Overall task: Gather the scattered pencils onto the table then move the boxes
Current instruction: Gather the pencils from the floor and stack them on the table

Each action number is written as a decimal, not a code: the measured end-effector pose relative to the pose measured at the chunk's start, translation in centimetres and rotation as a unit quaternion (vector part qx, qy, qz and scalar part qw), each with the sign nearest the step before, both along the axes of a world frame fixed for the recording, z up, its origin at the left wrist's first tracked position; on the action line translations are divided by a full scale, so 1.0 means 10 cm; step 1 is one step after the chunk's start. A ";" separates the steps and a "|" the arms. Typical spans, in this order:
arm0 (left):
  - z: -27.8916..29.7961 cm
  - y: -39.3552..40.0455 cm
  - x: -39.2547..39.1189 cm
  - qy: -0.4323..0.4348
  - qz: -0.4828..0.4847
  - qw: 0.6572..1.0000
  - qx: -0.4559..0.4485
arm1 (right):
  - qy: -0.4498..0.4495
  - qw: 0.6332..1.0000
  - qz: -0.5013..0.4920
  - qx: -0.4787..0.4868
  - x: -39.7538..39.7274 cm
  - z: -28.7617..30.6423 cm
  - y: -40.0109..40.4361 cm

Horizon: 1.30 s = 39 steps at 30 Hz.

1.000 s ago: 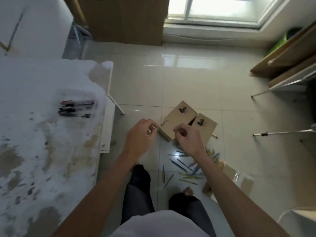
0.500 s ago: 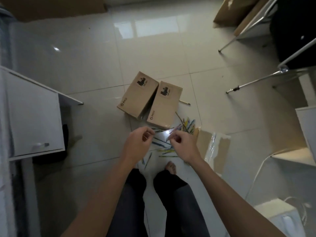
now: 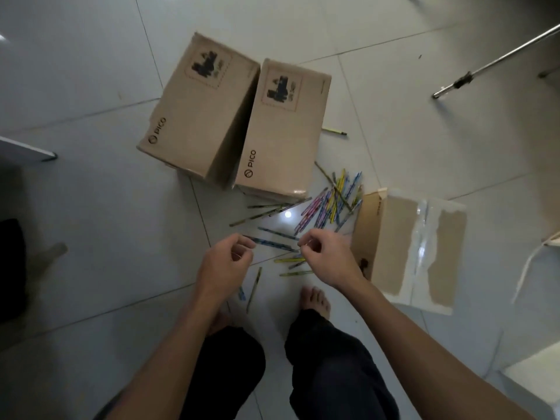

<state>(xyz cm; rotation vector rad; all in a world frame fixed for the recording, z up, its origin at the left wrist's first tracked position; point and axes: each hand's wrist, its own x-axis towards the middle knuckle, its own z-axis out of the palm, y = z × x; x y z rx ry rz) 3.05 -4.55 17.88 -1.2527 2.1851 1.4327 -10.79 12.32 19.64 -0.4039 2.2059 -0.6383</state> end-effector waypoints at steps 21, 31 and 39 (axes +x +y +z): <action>-3.03 0.39 0.13 0.159 -0.064 0.971 -0.169 | 0.196 0.927 0.320 -0.017 -0.19 -3.05 -0.19; -2.93 0.30 0.31 0.180 0.086 0.957 -0.213 | 0.191 0.907 0.373 -0.034 0.13 -2.99 -0.33; -2.94 0.20 0.22 0.189 0.120 0.954 -0.200 | 0.201 0.901 0.385 0.001 0.22 -2.99 -0.38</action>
